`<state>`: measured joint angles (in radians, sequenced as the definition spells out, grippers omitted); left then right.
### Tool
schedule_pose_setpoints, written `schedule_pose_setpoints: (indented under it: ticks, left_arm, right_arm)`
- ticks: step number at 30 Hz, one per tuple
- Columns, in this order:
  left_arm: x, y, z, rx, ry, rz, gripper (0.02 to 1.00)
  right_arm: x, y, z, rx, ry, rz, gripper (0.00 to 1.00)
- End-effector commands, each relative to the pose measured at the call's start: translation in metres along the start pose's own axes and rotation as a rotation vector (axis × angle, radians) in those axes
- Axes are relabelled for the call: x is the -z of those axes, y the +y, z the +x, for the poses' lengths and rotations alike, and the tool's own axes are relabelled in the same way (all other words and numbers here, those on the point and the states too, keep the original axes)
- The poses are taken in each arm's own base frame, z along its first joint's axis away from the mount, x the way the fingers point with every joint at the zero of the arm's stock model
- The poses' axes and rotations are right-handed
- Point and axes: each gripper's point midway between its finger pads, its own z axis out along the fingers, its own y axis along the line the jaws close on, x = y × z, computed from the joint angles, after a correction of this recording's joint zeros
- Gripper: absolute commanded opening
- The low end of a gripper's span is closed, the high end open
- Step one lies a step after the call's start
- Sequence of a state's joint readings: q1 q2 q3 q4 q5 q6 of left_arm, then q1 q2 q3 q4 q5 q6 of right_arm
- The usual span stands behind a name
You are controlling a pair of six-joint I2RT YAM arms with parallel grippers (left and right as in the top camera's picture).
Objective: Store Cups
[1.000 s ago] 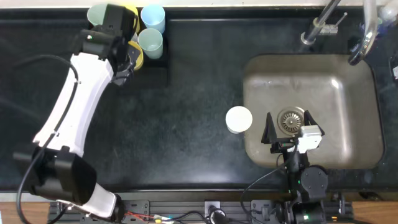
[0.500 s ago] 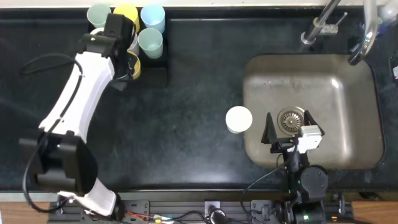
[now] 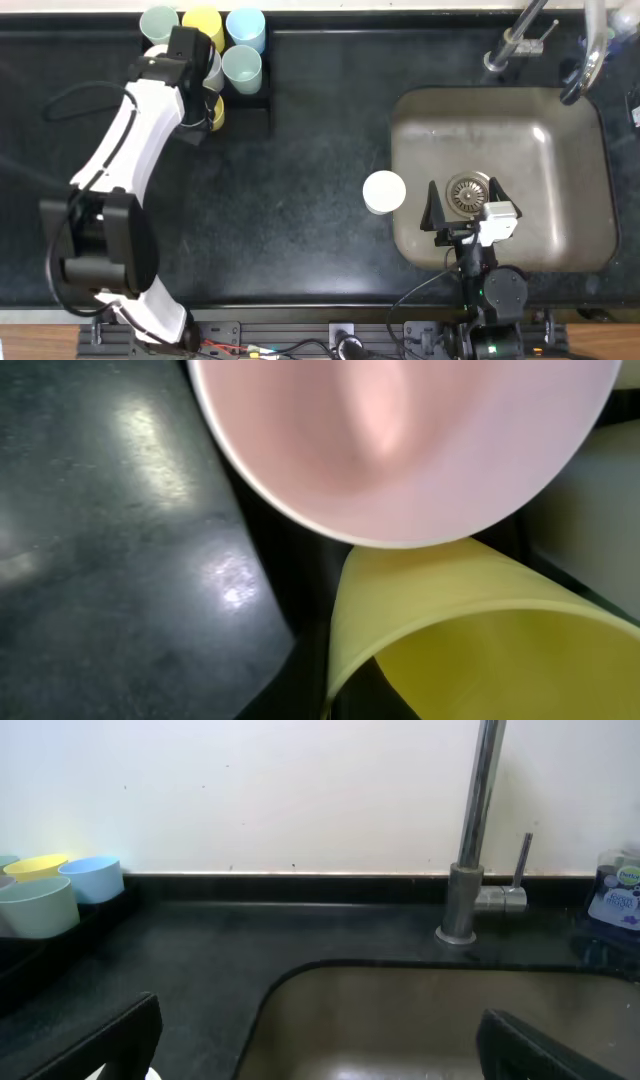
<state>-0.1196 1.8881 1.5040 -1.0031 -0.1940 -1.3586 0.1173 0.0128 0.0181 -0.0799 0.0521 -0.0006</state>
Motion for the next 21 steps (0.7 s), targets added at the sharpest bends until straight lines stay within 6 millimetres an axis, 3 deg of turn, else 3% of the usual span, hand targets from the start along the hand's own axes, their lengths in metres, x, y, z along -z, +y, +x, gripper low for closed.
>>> schedule_pose_setpoints:
  ticks: [1,10,21]
  left_arm:
    - [-0.0074,0.0041,-0.0016,0.017,0.001,-0.02,0.034]
    - [-0.0098,0.0055,-0.0048,0.015,-0.019,-0.031,0.056]
    - [-0.005,0.0055,-0.0107,0.018,-0.05,-0.025,0.231]
  right_arm:
    - [-0.0003,-0.0013,0.0033,0.003,0.0,0.005,1.0]
    - [-0.0003,-0.0012,0.0033,0.003,0.0,0.004,0.998]
    - [-0.0003,-0.0012,0.0033,0.003,0.0,0.004,0.996]
